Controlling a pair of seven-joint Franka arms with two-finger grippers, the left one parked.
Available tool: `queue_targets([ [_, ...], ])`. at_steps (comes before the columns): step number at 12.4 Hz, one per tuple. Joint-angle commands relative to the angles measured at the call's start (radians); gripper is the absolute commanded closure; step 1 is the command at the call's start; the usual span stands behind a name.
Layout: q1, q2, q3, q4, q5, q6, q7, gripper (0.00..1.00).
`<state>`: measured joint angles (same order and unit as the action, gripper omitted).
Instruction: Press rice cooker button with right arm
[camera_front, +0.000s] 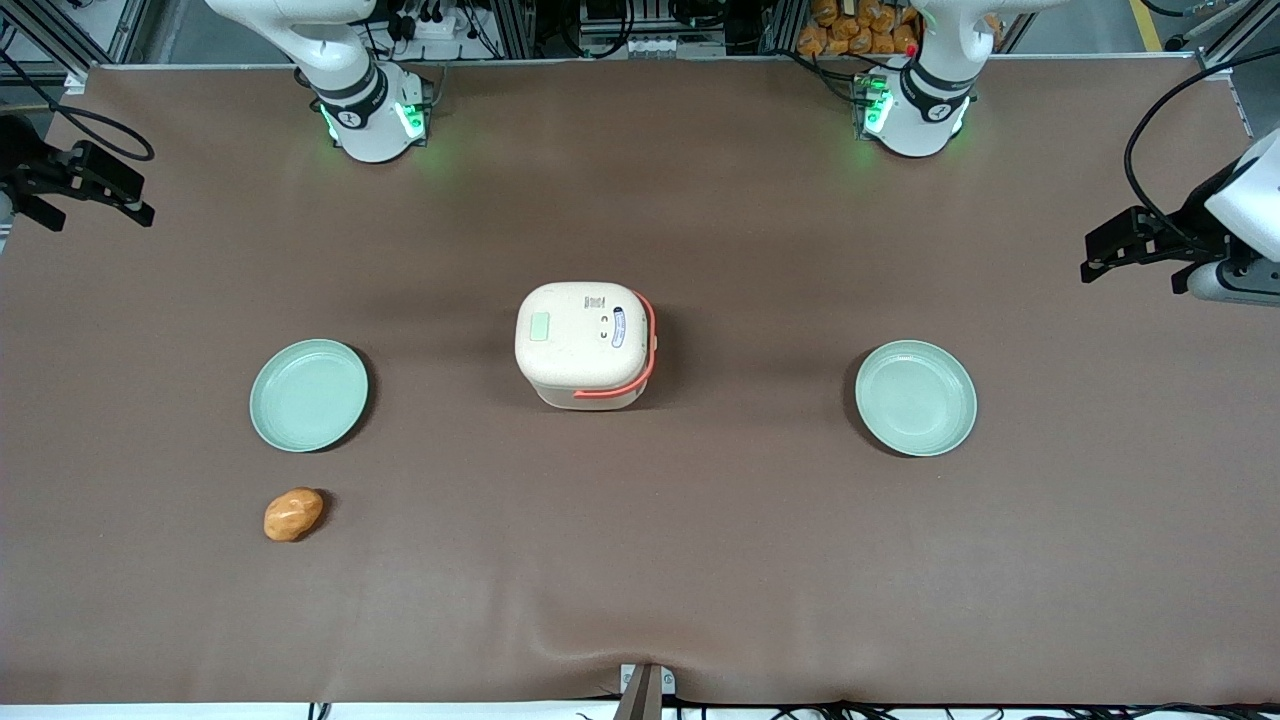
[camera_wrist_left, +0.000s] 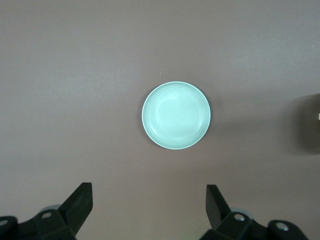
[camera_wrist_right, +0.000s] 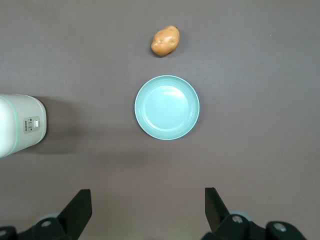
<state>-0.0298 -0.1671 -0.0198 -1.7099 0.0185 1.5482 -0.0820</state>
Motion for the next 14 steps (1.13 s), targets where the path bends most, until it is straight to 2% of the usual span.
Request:
queue_targets([
  [1,0.005,0.011,0.001,0.023,0.000,-0.020,0.005,0.00],
  [6,0.008,0.030,0.001,0.033,0.006,-0.013,0.018,0.00],
  [8,0.028,0.052,0.001,0.033,0.033,-0.004,0.019,0.00],
  [10,0.072,0.063,0.003,0.033,0.044,0.010,0.024,0.00],
  [12,0.135,0.093,0.003,0.033,0.046,0.056,0.100,0.00],
  [13,0.195,0.116,0.003,0.033,0.044,0.094,0.176,0.05],
  [14,0.255,0.148,0.003,0.032,0.034,0.122,0.250,0.21],
])
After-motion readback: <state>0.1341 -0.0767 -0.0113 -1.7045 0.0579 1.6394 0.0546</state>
